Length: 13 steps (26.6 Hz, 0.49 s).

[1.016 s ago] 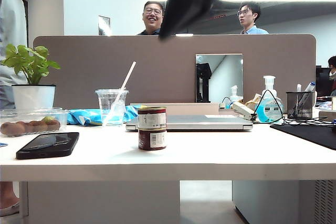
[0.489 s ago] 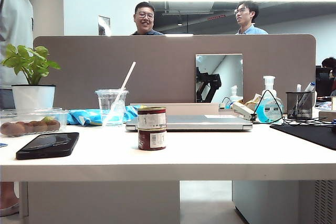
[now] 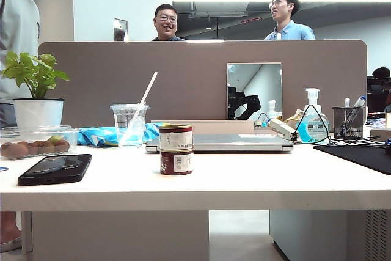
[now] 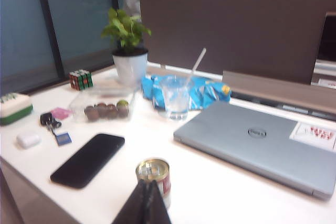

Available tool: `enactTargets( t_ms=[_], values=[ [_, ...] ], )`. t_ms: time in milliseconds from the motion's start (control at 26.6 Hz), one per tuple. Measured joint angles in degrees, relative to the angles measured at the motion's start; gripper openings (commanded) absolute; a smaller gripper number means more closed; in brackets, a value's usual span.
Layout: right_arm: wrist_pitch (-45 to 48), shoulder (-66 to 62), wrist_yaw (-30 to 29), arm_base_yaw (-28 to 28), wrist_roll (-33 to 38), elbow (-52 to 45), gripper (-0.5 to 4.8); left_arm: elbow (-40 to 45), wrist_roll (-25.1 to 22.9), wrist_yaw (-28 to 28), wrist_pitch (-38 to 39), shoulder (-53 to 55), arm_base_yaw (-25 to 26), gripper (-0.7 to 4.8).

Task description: Stack a can of tomatoes on the right onto the can of tomatoes on the left.

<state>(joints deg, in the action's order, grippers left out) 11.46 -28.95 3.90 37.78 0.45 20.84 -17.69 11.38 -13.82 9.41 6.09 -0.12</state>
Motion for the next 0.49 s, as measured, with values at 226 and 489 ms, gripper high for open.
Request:
enactTargets(
  t_ms=[226, 489],
  values=[
    [-0.1, 1.7, 0.0, 0.0, 0.4, -5.1, -0.04, 7.2, 1.0, 0.0, -0.4, 0.0, 0.0, -0.02],
    [-0.6, 1.6, -2.5, 0.0, 1.3, -8.9, 0.00, 9.0, 1.0, 0.0, 0.7, 0.0, 0.0, -0.02]
  ],
)
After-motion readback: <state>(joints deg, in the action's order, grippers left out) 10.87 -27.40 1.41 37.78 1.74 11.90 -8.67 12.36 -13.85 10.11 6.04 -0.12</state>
